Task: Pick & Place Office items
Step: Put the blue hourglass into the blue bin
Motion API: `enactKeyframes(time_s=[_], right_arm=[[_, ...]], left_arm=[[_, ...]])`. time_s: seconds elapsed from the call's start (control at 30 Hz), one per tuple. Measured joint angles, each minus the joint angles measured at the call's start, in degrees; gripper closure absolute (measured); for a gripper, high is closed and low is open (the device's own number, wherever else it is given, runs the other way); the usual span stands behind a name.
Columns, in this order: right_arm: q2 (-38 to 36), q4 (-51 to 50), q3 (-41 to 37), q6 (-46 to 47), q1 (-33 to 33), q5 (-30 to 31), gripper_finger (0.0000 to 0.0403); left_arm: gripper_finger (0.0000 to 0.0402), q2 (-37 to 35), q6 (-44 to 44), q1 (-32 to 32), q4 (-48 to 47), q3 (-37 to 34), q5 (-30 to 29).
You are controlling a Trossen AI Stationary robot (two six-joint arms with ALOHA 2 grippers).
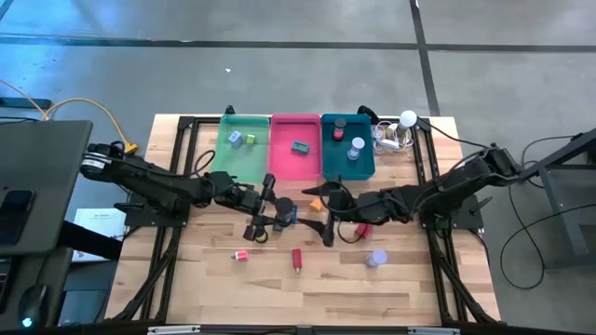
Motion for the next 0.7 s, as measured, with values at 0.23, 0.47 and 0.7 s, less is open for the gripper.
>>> enactKeyframes(time_s=[0.23, 0.47, 0.7], right_arm=[[4.88, 7.56, 0.00, -5.12, -1.55, -3.88, 0.0059], [6.33, 13.30, 0.00, -6.01, -2.47, -4.54, 0.0059], [6.70, 14.08, 0.00, -3.47, -4.63, -8.51, 0.0059]], left_arm=[[0.0261, 0.43, -0.48, 0.83, -0.41, 0.00, 0.00], [0.0261, 0.43, -0.50, 0.83, -1.85, 0.00, 0.02], [0.0261, 0.40, 0.51, 0.83, -3.48, 0.00, -0.45]])
